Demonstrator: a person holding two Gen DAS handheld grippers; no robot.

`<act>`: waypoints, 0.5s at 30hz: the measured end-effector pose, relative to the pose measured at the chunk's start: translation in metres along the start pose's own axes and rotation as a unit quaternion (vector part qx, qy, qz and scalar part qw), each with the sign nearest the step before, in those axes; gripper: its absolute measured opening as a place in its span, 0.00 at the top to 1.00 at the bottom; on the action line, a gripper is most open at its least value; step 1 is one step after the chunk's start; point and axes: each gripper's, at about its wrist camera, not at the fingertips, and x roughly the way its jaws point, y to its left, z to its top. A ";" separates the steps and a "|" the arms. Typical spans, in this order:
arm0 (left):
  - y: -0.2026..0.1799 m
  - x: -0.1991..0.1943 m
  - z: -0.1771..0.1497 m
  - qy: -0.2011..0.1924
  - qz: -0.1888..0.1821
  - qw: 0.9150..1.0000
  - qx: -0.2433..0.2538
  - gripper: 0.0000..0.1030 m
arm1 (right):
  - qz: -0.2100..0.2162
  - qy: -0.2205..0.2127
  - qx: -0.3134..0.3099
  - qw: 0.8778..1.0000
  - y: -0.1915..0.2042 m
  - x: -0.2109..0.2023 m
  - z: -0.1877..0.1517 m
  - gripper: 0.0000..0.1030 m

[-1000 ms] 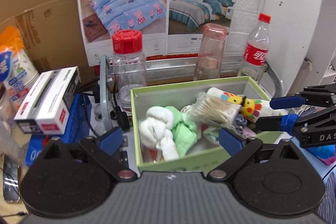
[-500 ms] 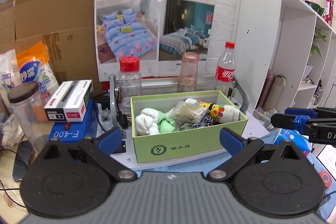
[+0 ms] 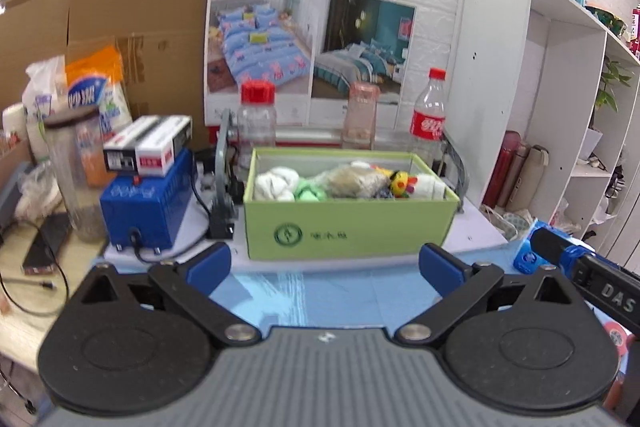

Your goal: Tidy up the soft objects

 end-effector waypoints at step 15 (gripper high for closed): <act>-0.025 0.006 -0.074 0.042 0.008 0.998 0.046 0.04 | -0.073 0.093 -0.013 0.993 -0.033 -0.004 -0.047 0.53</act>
